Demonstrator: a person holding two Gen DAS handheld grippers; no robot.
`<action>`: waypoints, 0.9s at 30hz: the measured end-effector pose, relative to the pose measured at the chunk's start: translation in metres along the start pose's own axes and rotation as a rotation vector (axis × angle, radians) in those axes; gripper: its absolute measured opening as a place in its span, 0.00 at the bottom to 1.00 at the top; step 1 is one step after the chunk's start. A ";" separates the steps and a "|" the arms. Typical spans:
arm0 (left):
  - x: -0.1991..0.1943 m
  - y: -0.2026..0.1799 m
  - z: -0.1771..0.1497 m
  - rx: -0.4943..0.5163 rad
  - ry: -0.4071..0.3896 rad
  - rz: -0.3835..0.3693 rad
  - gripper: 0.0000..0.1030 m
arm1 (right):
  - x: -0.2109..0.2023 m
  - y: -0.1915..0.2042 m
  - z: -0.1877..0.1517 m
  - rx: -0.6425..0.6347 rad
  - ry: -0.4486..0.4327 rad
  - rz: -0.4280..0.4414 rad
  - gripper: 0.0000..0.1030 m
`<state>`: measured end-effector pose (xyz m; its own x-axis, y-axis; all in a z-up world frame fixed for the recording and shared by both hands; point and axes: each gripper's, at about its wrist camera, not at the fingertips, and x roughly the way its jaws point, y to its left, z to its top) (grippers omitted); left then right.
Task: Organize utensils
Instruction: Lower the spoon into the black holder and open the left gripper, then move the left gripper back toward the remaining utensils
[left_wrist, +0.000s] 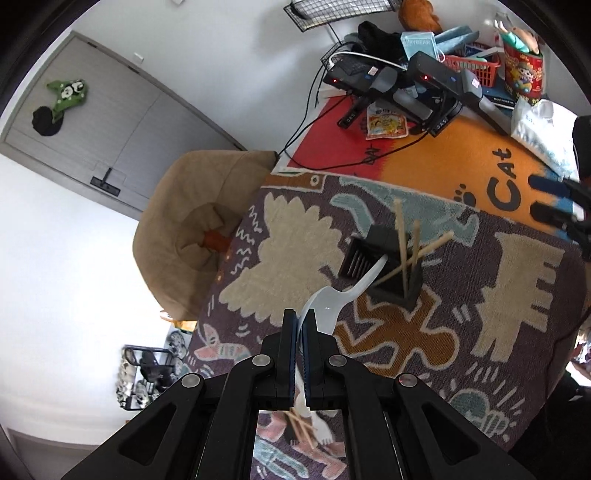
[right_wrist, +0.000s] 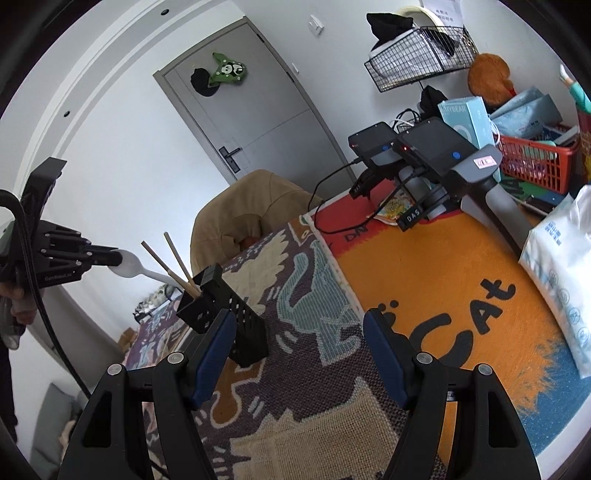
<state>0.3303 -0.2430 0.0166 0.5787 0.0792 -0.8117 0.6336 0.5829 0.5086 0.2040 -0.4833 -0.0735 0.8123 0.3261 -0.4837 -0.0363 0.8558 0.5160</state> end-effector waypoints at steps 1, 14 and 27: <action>0.001 0.000 0.003 -0.007 0.003 -0.006 0.03 | 0.001 0.000 0.000 0.002 0.003 0.001 0.69; -0.004 0.035 -0.016 -0.304 -0.174 -0.166 0.77 | 0.011 0.019 -0.006 -0.034 0.042 0.022 0.69; 0.011 0.071 -0.119 -0.583 -0.226 -0.235 0.88 | 0.030 0.077 -0.024 -0.159 0.108 0.013 0.87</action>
<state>0.3206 -0.1046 0.0095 0.5926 -0.2379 -0.7696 0.4114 0.9108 0.0353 0.2117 -0.3979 -0.0648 0.7441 0.3711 -0.5555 -0.1448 0.9014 0.4081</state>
